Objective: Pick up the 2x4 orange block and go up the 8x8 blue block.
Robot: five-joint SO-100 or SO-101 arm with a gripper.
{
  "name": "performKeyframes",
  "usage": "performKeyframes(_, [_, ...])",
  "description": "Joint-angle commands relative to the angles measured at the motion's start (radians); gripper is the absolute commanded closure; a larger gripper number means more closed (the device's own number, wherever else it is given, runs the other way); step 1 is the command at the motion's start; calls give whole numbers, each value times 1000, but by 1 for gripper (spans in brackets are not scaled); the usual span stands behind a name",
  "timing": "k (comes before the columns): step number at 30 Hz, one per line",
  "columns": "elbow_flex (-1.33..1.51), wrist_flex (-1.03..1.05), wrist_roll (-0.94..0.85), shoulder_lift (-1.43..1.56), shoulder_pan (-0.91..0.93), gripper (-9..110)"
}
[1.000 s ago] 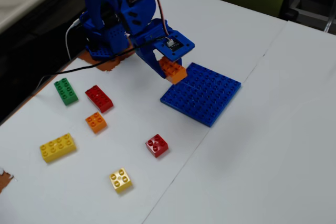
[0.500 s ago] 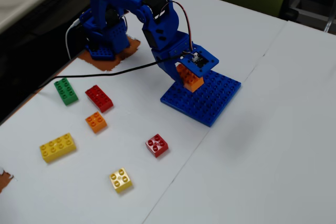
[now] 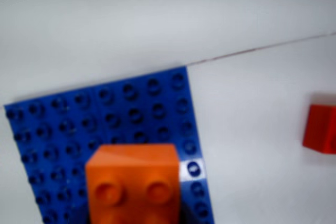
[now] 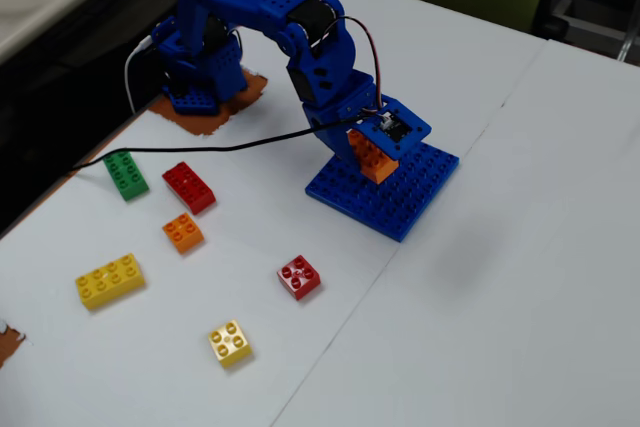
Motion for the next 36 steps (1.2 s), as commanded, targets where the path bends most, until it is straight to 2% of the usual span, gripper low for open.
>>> performKeyframes(1, [-58, 8, 14, -2, -15, 101])
performKeyframes(21, [-109, 55, 20, 0, -5, 101])
performKeyframes(36, [-124, 43, 51, -32, -75, 101])
